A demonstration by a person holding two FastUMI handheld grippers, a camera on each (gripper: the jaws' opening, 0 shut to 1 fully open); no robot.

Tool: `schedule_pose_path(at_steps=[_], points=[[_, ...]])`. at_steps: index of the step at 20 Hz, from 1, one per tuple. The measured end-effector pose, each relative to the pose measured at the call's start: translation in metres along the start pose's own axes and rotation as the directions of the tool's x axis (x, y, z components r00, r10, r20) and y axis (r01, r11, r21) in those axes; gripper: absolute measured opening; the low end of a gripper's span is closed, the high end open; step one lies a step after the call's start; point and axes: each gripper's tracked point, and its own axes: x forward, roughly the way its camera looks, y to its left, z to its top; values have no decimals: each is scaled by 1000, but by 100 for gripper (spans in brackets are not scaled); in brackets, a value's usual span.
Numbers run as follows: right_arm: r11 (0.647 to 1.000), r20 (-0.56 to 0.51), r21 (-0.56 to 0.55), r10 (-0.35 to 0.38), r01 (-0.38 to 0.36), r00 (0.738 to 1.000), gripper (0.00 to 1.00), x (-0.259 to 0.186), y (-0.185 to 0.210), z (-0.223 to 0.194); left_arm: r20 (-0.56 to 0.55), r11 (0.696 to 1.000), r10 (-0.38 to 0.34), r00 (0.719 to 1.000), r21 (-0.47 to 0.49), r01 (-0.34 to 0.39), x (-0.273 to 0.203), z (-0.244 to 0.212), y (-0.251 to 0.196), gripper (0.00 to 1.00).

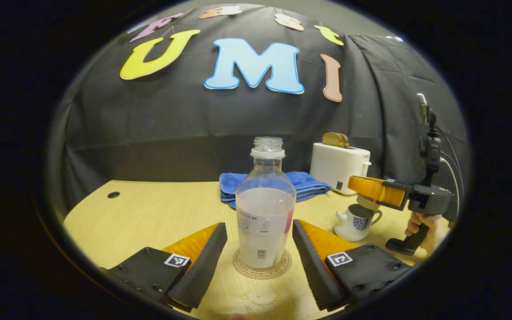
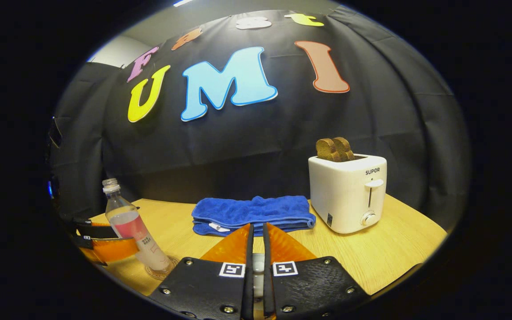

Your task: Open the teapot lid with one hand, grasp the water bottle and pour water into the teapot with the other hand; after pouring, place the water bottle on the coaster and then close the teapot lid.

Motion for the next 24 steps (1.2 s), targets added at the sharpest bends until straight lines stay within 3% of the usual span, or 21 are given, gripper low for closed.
schedule_pose_path(at_steps=[24], points=[[995, -19, -90, -49, 47, 999, 8, 10, 0, -23, 36, 1000, -22, 999, 22, 22, -25, 6, -10, 99]])
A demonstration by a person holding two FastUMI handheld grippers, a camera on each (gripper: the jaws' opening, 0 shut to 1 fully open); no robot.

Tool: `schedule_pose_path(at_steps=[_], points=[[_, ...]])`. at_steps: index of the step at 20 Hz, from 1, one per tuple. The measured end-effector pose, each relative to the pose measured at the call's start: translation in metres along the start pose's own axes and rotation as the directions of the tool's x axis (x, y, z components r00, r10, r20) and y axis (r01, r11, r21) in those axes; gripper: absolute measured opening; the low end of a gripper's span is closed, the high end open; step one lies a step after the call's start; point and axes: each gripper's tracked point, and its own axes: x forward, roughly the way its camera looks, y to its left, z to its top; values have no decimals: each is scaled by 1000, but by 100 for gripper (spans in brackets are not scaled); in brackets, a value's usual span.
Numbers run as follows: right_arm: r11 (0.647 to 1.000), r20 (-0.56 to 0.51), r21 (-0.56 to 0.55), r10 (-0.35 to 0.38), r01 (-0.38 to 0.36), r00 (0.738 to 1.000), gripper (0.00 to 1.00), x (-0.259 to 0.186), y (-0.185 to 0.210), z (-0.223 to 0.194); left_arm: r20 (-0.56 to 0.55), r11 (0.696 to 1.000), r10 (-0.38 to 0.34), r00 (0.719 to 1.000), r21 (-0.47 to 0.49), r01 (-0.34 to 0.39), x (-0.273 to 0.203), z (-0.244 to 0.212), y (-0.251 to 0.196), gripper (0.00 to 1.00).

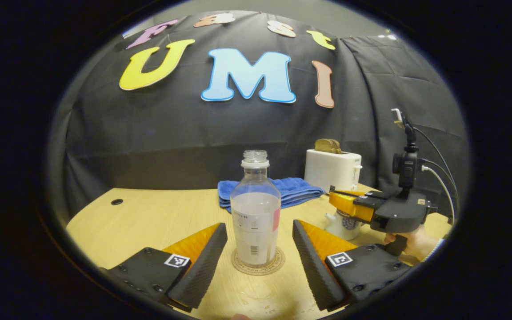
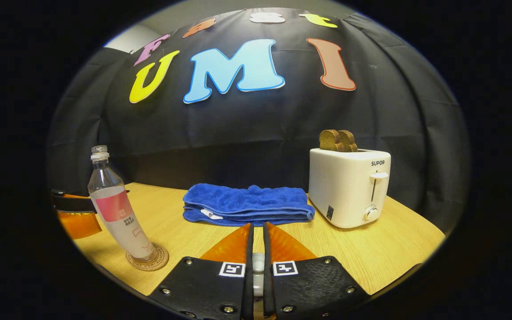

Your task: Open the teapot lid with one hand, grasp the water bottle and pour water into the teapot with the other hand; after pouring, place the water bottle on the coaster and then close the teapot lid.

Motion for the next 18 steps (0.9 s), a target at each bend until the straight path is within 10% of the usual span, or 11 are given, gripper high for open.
schedule_pose_path(at_steps=[8, 18], points=[[999, 3, -32, -21, 21, 1000, 17, -7, 1, 0, 3, 1000, 0, 1000, 4, 0, -1, 0, 0, 100], [996, 78, 4, -86, 86, 993, 77, -83, -2, 45, 39, 1000, -9, 999, 13, 9, -18, 13, -13, 100]])
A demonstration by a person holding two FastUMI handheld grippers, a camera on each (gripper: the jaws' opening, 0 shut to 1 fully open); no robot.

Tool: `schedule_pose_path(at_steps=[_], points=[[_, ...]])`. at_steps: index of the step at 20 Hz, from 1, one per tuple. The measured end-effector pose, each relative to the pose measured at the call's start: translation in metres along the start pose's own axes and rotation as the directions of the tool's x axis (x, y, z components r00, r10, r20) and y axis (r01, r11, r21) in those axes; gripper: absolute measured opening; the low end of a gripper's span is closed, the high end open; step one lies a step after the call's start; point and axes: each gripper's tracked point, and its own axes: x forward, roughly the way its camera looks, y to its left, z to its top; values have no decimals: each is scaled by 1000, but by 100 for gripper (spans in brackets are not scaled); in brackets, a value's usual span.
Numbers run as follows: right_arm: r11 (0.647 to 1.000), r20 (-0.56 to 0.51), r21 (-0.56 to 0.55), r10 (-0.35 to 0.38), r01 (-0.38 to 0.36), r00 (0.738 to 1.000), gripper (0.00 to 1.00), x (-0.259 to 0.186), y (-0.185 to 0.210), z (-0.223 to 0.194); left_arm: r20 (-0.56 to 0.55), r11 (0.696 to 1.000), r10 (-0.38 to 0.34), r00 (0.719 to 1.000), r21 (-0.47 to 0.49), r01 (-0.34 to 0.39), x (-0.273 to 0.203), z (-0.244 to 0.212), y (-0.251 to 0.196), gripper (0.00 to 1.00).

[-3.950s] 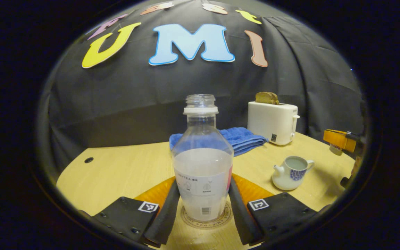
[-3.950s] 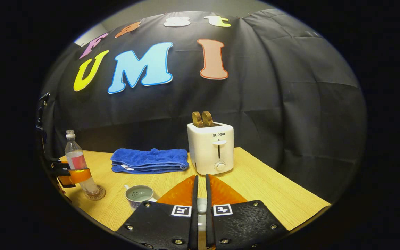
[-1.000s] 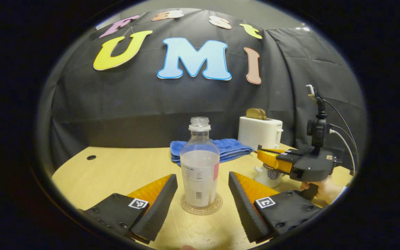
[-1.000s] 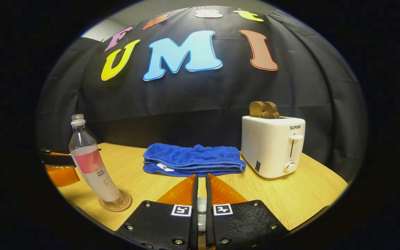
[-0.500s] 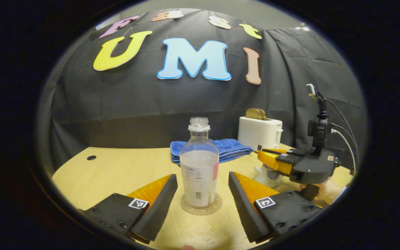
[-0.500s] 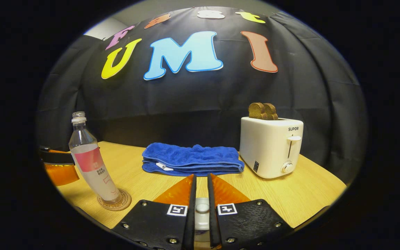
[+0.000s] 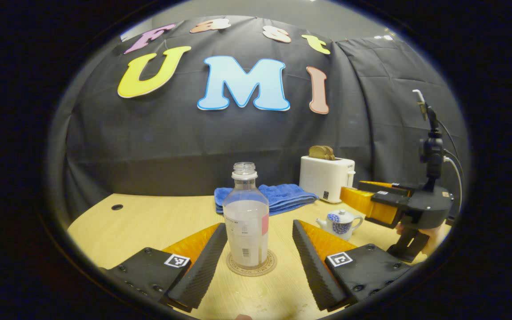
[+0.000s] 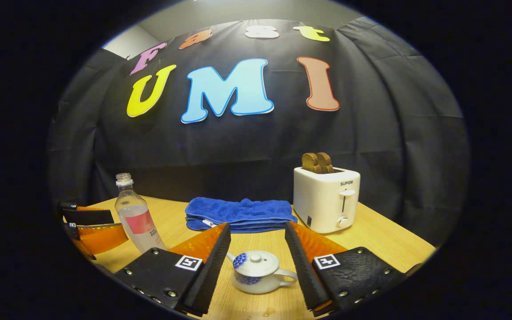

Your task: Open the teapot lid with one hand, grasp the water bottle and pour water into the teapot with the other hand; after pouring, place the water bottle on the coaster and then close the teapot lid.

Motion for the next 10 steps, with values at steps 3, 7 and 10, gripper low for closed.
schedule_pose_path(at_steps=[3, 7, 10], points=[[1000, 31, -16, -17, 18, 999, 82, -32, -5, 12, 15, 999, 24, 1000, 25, -25, -15, 2, -1, 100], [998, 62, -56, -34, 37, 997, 91, -74, -4, 17, 25, 999, 33, 999, 37, -33, -35, 2, -12, 100], [997, 55, -68, -23, 27, 998, 91, -99, 2, 14, 50, 998, 44, 998, 46, -46, -53, 7, -21, 100]])
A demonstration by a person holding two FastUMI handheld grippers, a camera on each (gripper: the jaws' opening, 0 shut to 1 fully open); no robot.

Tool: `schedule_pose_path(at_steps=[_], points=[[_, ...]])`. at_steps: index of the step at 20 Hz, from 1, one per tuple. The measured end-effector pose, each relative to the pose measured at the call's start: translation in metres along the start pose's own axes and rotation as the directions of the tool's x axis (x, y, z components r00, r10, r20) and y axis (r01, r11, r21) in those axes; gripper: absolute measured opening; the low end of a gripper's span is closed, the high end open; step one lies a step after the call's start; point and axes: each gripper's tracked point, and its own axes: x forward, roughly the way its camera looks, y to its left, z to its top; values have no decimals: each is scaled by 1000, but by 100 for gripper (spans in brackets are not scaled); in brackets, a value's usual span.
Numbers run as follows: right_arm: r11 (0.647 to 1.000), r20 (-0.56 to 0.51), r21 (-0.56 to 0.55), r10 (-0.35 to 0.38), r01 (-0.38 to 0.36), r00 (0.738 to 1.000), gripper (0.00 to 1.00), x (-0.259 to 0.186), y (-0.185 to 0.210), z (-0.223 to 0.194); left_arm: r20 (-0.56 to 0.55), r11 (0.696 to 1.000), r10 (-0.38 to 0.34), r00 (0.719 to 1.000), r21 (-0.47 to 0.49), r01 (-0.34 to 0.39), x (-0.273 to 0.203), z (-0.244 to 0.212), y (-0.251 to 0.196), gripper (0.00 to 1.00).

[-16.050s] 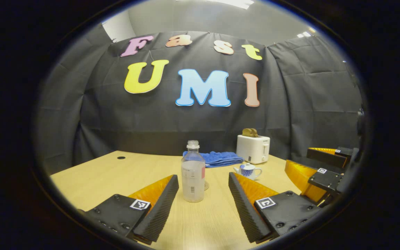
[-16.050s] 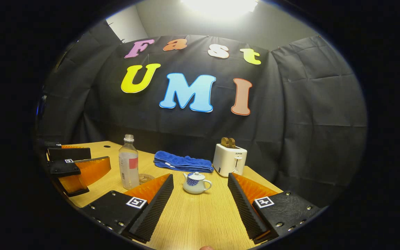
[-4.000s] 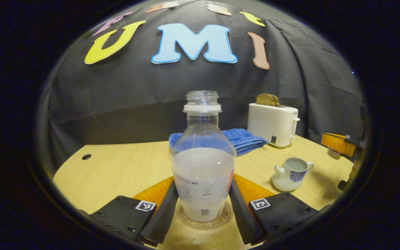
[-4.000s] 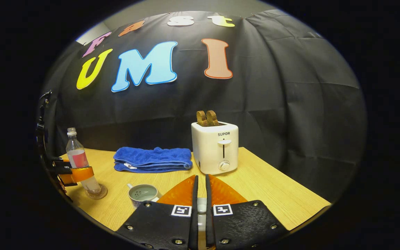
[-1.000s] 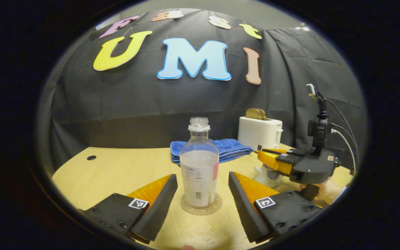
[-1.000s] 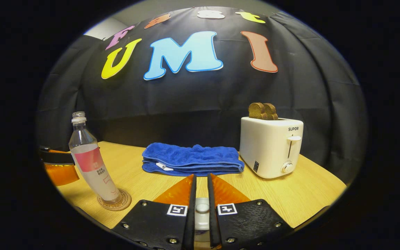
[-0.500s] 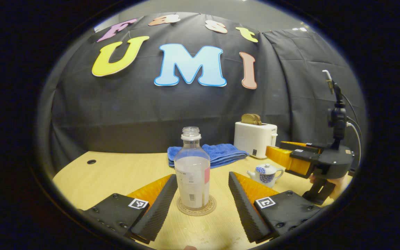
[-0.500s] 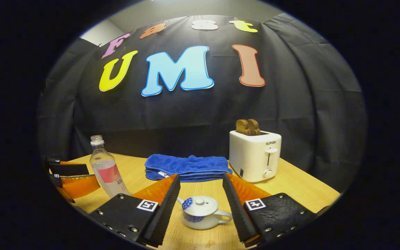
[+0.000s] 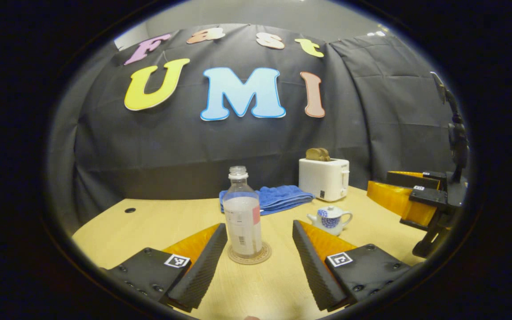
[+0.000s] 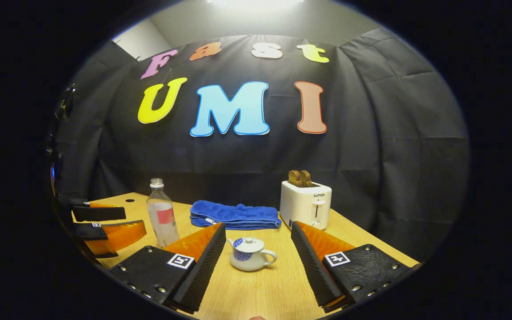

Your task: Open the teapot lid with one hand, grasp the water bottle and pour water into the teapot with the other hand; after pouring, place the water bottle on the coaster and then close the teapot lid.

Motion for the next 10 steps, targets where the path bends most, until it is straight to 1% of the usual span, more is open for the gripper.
schedule_pose_path(at_steps=[2, 7, 10], points=[[1000, -5, -11, 15, -15, 1000, 95, -17, 6, 0, 17, 1000, 4, 1000, 12, -5, -12, 5, -6, 100], [999, -10, -39, 21, -21, 1000, 95, -50, 15, 2, 34, 999, 16, 999, 35, -17, -43, 7, -16, 100], [997, -1, -78, 6, -6, 1000, 95, -66, 16, 3, 40, 999, 27, 999, 25, -28, -59, 7, -19, 100]])
